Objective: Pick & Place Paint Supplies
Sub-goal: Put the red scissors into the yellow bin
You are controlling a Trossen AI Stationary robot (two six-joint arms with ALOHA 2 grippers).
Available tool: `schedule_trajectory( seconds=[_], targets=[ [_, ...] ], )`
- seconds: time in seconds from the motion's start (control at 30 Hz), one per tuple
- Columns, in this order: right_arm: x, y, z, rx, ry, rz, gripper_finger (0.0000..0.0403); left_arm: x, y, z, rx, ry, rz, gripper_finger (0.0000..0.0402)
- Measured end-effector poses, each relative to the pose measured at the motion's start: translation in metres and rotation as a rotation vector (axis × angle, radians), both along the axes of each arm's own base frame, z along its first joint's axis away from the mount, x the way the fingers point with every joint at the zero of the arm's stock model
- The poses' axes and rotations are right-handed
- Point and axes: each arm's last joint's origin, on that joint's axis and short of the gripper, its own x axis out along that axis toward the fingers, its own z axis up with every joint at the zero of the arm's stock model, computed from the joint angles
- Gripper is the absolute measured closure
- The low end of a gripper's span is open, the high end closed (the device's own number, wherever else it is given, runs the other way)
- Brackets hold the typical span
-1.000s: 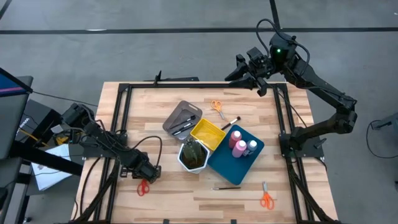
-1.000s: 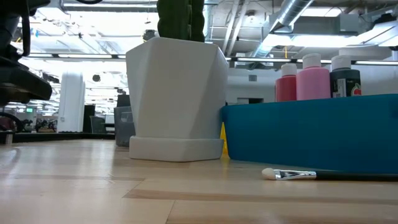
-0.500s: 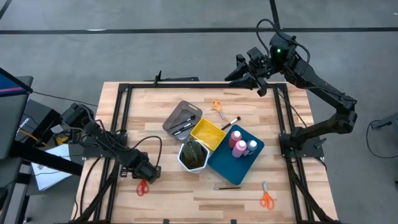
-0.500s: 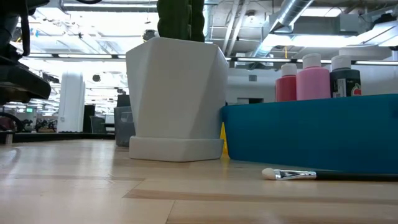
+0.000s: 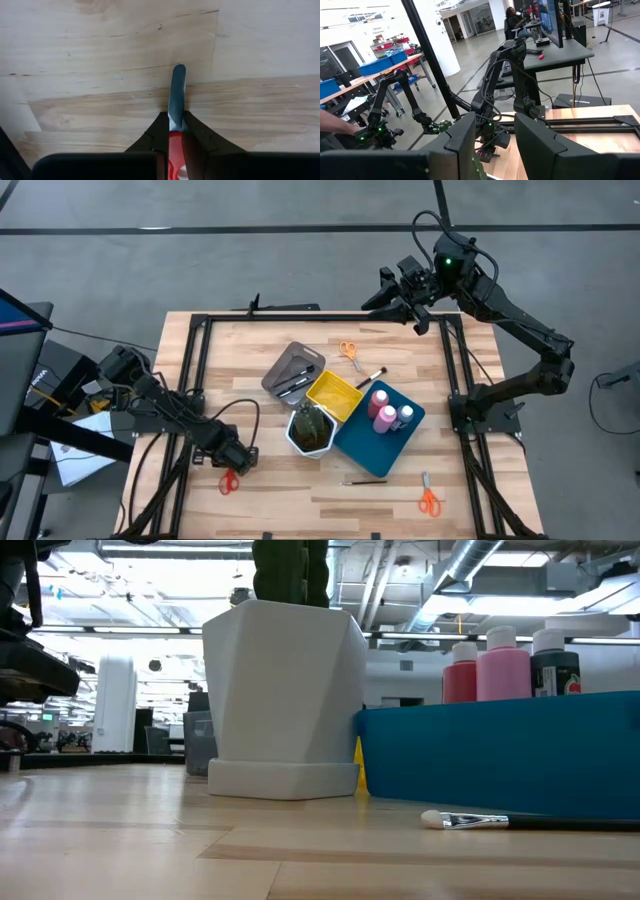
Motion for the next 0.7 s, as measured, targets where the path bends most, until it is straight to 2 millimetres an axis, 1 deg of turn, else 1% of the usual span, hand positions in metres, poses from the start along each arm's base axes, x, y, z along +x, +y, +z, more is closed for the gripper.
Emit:
schedule_trajectory(
  seconds=[0.2,0.33,0.6,0.7],
  targets=[
    [0.000,0.000,0.000,-0.014,-0.005,0.001,0.0271,0.004,-0.002,0.005,0.010,-0.035,0.003,0.0384],
    [0.000,0.000,0.000,-0.015,-0.006,0.001,0.0271,0.006,-0.002,0.011,0.016,-0.074,0.009,0.0384],
    [0.000,0.000,0.000,-0.022,-0.008,0.002,0.0271,0.000,0.005,0.030,0.043,-0.159,-0.005,0.0385],
    [0.000,0.000,0.000,-0.022,-0.008,0.002,0.0271,-0.003,0.010,0.034,0.061,-0.161,-0.007,0.0385]
  ],
)
